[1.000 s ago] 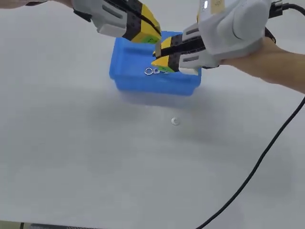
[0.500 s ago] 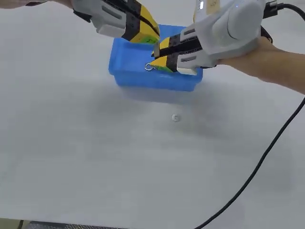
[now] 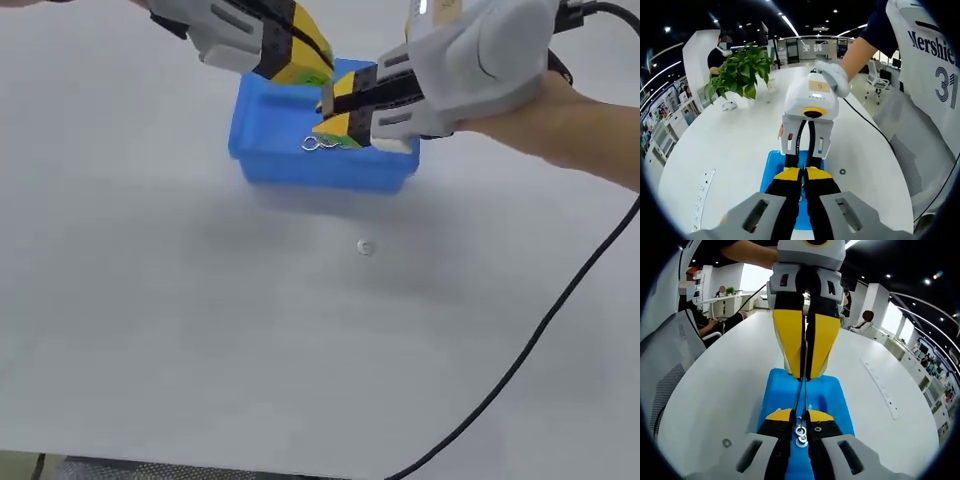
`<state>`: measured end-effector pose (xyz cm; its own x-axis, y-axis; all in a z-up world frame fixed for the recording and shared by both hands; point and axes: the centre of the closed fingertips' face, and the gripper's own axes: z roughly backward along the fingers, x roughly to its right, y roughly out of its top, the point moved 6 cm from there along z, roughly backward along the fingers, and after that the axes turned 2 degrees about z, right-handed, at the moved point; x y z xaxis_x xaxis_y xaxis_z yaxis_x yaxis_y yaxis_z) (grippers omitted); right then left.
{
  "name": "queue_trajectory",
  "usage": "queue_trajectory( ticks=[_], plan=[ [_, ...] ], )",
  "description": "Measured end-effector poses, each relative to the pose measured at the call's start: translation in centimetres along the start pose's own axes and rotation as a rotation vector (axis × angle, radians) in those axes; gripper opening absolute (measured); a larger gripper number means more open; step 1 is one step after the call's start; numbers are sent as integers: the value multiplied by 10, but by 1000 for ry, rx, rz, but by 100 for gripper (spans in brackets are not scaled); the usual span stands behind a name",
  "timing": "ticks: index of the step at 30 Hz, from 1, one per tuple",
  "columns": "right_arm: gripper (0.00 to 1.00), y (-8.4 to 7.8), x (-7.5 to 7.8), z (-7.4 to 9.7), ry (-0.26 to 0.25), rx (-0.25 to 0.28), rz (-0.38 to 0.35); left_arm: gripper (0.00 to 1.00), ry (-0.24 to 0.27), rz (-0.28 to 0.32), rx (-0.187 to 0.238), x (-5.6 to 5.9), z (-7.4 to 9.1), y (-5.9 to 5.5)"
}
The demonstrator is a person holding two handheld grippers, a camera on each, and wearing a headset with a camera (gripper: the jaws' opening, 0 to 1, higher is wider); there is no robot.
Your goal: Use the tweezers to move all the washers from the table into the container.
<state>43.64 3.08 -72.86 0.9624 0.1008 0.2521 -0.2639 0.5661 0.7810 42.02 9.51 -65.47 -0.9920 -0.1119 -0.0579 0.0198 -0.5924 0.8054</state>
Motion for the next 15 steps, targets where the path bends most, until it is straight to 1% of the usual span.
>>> queue_trajectory(
  ticks=[8, 15],
  plan=[
    [11, 15, -1, 15, -26, 18, 15, 5, 8, -39, -5, 6, 10, 20],
    [11, 23, -8, 32, -36, 26, 27, 5, 9, -70, 4, 19, 13, 37]
  ],
)
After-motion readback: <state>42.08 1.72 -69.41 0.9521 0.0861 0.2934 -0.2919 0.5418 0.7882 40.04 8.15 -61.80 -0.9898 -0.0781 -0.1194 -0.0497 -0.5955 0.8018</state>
